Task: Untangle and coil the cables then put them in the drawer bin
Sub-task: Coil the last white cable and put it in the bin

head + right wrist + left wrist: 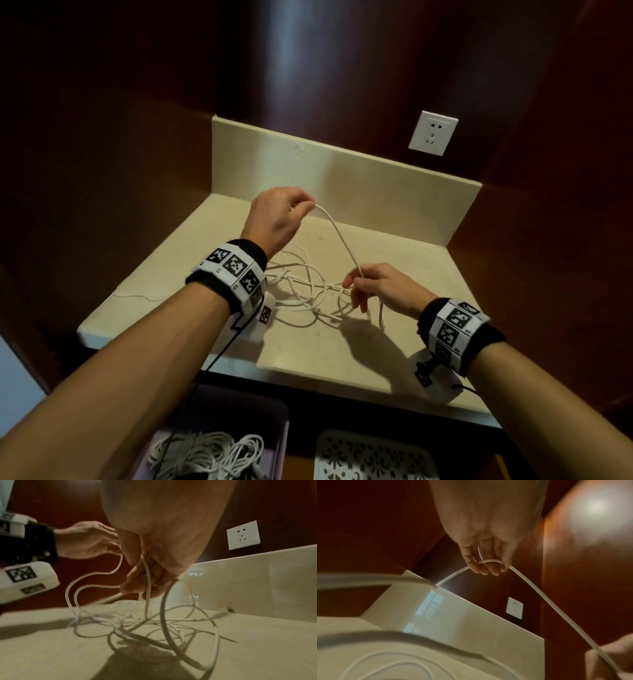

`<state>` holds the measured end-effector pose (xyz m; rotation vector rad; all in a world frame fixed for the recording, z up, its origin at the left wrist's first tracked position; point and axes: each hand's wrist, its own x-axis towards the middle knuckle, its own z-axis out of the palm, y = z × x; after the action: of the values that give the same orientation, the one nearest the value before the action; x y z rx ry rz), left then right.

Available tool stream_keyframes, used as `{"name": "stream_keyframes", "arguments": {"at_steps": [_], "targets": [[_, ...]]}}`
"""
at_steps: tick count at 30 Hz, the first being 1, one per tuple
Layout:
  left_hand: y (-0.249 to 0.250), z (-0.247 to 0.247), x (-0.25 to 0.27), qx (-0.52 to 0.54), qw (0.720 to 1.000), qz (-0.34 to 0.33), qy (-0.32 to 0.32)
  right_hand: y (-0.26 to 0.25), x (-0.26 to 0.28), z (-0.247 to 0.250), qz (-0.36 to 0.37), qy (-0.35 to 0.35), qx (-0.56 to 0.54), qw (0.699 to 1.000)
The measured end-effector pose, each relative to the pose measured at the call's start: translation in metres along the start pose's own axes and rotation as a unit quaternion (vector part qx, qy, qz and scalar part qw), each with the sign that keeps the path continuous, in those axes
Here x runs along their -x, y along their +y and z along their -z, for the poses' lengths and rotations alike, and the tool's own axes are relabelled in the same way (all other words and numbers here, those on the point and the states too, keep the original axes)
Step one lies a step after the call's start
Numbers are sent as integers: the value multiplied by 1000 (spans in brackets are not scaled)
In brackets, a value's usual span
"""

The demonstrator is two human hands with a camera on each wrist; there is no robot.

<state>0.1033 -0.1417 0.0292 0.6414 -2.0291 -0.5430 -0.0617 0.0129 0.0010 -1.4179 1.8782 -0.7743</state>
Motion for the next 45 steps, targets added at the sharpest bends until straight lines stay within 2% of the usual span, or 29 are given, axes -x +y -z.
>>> {"name": "stream_keyframes", "arguments": {"at_steps": [3, 6, 8, 11, 15, 18, 21, 26, 28, 31, 34, 38, 41, 45], "targets": [[-7, 6, -1, -34, 999, 17, 12, 7, -4, 6, -17, 4, 66, 998], [-16, 4, -1, -55, 995, 76, 22, 6, -10, 11, -3, 61, 157, 986], [-18, 1, 0, -86, 992, 93, 12, 4, -14, 13, 23, 102, 157, 982], [-11, -1, 3, -92, 993, 57, -40, 1, -18, 11, 63, 141, 154, 976], [4, -3, 6, -100, 987, -32, -121, -9, -21, 8, 109, 161, 151, 969], [8, -7, 6, -112, 981, -46, -154, -12, -22, 6, 112, 156, 147, 970], [1, -7, 6, -100, 985, -19, -138, -4, -19, 4, 82, 131, 148, 977], [-7, 1, 2, -47, 995, 53, -72, 16, -9, 14, 17, 109, 146, 983], [-10, 2, 0, -41, 994, 83, -51, 18, -8, 19, 14, 127, 146, 981], [-11, -3, 0, -62, 992, 109, -32, 15, -11, 25, 38, 194, 124, 972], [-4, -9, 3, -130, 985, 83, -77, 5, -18, 28, 61, 237, 99, 964], [13, -20, 6, -193, 969, 8, -155, -6, -27, 24, 89, 196, 190, 958], [19, -25, 9, -238, 955, -35, -173, -7, -31, 16, 101, 176, 255, 945], [14, -25, 11, -278, 943, -63, -172, 3, -29, 10, 72, 143, 267, 950]]}}
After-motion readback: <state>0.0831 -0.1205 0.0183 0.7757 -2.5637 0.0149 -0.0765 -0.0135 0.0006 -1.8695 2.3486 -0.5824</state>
